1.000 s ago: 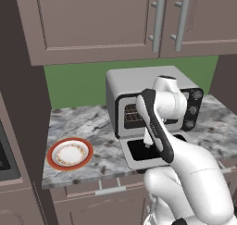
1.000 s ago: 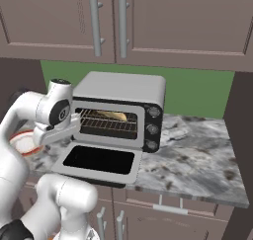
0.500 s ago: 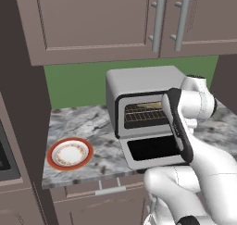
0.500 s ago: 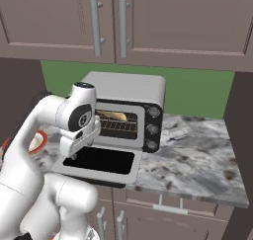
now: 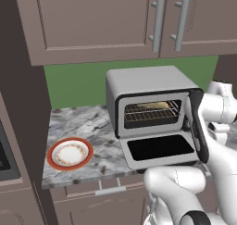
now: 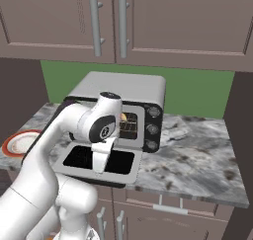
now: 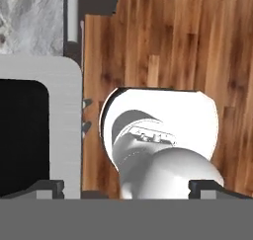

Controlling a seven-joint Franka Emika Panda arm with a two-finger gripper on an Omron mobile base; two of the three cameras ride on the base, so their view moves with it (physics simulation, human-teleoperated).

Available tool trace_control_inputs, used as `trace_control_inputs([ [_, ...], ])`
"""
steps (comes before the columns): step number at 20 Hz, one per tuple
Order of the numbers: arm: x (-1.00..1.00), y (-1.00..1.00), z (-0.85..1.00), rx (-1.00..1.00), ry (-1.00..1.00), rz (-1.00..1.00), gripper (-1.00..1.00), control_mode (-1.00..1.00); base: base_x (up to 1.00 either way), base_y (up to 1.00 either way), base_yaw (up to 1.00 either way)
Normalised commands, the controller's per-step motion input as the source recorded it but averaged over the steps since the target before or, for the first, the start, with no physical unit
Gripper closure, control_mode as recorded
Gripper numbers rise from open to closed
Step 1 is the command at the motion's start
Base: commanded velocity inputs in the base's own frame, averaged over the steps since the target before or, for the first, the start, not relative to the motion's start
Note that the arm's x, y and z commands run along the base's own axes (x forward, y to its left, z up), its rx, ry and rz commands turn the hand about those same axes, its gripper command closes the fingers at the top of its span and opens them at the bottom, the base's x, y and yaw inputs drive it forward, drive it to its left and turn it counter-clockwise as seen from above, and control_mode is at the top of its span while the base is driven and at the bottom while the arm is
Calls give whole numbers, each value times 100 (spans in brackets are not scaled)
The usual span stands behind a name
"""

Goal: Pull the toaster oven rack outwards. Pick up the baguette from the plate and place it on the toaster oven rack. Close the toaster oven door fully and set the temperature to the lowest setting.

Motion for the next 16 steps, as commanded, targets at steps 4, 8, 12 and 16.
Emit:
trace_control_inputs([
  [4, -37, -38, -44, 7, -31, 29, -100, -100, 0, 0, 0],
  [8, -42, -8, -50, 8, -41, 21, -100, -100, 0, 0, 0],
  [12, -12, 0, -43, 13, -41, 15, -100, -100, 0, 0, 0],
  [16, 14, 0, -40, 11, -37, 20, -100, -100, 0, 0, 0],
])
